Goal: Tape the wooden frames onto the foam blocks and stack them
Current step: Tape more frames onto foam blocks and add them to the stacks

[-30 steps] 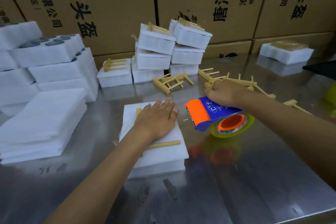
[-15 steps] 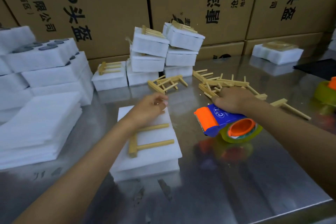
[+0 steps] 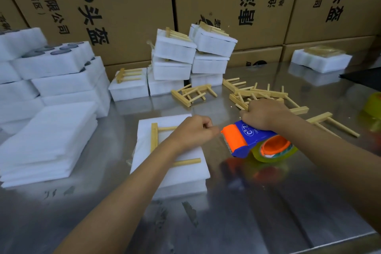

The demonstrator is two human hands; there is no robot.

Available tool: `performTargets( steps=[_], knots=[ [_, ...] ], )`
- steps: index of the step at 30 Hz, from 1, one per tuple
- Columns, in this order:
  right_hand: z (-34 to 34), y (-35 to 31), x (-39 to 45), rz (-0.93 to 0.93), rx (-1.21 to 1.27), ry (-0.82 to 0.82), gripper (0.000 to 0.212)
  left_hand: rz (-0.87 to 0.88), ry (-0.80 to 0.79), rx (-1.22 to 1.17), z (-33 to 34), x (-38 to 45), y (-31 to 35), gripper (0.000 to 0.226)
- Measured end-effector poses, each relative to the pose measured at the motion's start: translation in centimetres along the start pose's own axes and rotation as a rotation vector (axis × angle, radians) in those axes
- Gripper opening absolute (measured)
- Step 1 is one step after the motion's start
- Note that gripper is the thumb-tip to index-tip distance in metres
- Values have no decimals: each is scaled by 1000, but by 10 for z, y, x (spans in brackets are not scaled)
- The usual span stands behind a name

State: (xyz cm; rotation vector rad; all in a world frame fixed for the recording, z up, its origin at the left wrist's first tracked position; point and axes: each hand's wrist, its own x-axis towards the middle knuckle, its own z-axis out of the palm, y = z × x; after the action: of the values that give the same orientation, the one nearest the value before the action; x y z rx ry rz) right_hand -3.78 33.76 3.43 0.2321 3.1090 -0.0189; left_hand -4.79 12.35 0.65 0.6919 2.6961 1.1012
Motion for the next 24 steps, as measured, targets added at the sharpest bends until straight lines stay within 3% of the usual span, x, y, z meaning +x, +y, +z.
performTargets(
  steps=[7, 21, 24],
  knots=[
    [0, -14, -9, 79, -32, 73, 35, 2, -77, -61, -3, 3, -3, 11],
    [5, -40, -22, 231, -120, 169, 26, 104, -81, 22, 0, -1, -4, 15],
    [4, -43, -20, 268, -139, 131, 25, 116, -65, -103, -5, -4, 0, 19]
  ],
)
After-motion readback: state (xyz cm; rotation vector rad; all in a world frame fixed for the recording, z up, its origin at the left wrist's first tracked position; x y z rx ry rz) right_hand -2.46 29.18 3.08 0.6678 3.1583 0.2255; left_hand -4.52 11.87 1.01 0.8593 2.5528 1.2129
